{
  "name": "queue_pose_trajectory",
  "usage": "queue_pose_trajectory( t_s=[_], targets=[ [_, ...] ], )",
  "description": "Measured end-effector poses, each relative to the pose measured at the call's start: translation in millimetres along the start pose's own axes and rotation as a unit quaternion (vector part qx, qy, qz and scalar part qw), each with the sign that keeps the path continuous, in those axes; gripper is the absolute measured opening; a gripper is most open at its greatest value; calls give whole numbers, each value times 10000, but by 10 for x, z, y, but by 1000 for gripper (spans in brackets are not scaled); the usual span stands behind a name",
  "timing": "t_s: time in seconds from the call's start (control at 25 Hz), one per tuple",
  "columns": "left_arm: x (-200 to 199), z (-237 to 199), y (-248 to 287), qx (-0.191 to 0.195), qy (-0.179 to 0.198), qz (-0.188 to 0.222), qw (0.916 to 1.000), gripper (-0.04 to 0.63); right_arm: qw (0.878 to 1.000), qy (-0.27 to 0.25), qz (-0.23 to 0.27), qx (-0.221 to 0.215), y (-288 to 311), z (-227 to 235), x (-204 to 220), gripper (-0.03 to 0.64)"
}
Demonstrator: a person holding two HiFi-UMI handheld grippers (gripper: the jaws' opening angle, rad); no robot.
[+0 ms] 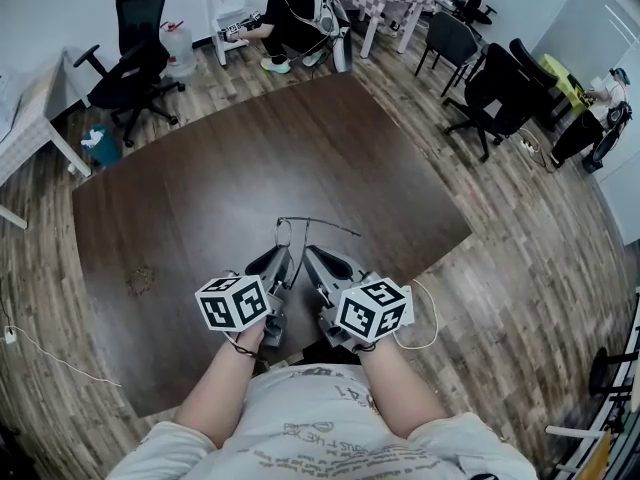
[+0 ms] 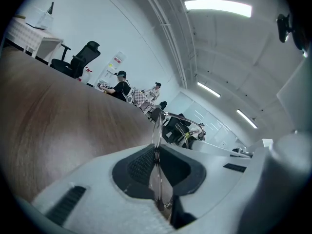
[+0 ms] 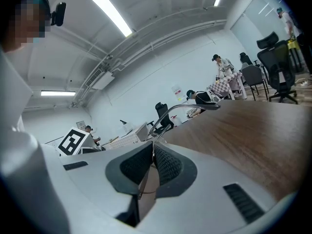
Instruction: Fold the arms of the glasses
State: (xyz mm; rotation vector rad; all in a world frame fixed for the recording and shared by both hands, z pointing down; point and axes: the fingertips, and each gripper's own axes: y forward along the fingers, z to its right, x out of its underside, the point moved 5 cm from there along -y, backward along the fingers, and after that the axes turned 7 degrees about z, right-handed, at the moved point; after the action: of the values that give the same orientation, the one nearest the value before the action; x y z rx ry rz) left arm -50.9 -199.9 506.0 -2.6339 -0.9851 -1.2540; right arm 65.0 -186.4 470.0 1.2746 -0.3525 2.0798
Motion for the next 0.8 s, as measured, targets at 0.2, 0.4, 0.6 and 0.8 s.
queue_pose_trajectory(
  t_s=[0.2,0.4,0.6,0.8],
  targets=[
    [31,48,13,52,182,-58,9998,43,9999,1,-69,-83,18,-4,37,25],
    [39,83,-4,114,364,-80,9992,43,9997,-17,-108,-203,40,-55,79,21],
    [44,131,-20,179,473,-110,9987,41,9996,-24,-119,-263,33,-88,79,18],
    [27,167,-24,251,617,-144,9977,41,9995,-54,-146,-292,62,-118,71,18]
  ],
)
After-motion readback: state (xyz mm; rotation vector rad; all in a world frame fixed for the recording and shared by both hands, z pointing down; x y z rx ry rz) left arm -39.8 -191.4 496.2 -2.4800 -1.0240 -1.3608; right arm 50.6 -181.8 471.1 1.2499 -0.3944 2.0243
